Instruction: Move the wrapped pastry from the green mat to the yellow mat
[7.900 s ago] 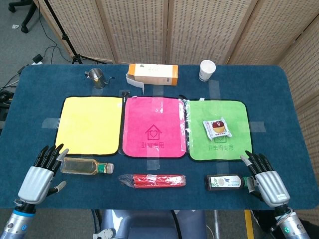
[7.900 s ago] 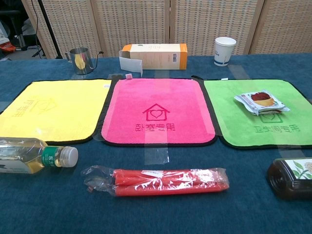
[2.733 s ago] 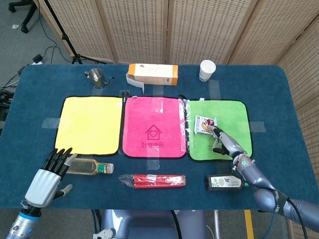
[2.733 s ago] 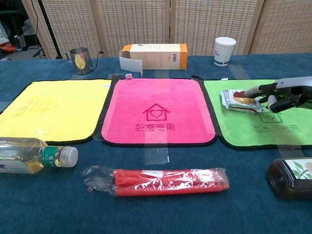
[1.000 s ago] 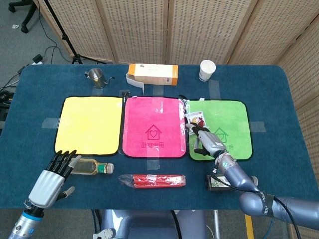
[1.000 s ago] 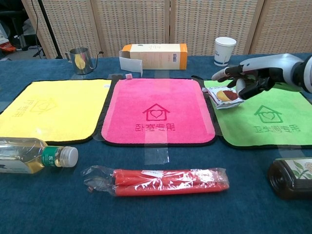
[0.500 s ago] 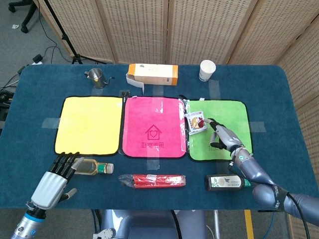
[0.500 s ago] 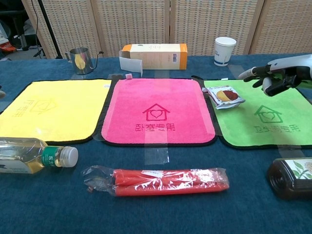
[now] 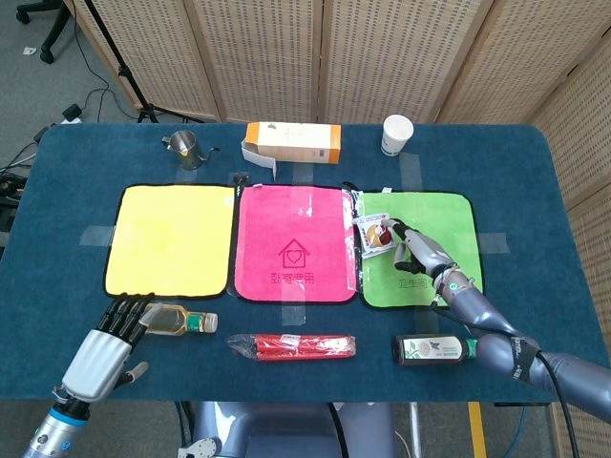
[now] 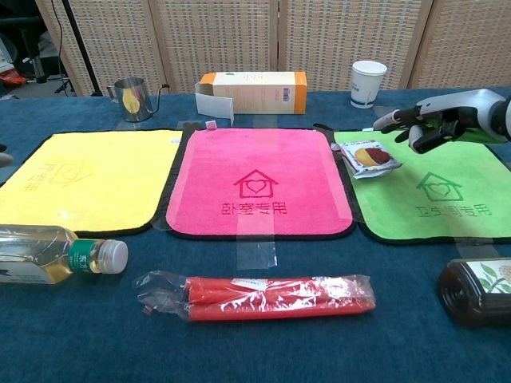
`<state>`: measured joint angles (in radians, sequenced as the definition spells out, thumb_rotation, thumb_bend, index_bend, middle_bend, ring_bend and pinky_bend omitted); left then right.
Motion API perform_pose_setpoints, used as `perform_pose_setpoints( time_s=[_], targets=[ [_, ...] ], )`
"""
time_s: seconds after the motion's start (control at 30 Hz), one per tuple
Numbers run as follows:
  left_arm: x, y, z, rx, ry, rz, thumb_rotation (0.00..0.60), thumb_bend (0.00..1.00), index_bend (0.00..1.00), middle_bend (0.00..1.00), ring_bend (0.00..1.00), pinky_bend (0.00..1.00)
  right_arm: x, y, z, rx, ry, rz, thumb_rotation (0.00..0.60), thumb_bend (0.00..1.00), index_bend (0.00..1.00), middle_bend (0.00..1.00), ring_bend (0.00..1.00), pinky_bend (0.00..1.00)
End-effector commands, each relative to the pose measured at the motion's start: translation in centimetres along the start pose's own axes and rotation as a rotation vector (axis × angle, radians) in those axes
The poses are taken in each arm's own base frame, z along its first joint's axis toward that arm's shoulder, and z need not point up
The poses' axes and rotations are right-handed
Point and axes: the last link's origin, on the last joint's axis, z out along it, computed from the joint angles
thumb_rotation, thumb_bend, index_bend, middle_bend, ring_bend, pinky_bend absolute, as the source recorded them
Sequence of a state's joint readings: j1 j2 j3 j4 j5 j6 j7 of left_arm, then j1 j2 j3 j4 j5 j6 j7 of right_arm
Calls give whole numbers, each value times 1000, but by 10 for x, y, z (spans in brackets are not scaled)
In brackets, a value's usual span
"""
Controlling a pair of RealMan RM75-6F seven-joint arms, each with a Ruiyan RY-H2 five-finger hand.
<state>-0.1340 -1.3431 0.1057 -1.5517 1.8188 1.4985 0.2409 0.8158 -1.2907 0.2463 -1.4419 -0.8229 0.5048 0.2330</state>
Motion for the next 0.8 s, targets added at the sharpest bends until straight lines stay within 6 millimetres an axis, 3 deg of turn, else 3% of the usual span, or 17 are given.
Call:
perform_pose_setpoints(
  time_s=[0.03,0.6,0.8],
  targets=[
    [-1,1,0,-5,-5,1,600,92,0,0,0,0,-2,-1,4,-3,-14,-10,600,995,47,0,0,0],
    [-4,5,-2,-23,-16,2,600,93,0,0,0,0,-5,4,13,-23,-43,-23,600,997,53,0,0,0],
    [-4,6,-2,-28,-20,2,600,93,0,0,0,0,-13,-2,13,-3,-76,-34,600,997,53,0,0,0]
  ],
)
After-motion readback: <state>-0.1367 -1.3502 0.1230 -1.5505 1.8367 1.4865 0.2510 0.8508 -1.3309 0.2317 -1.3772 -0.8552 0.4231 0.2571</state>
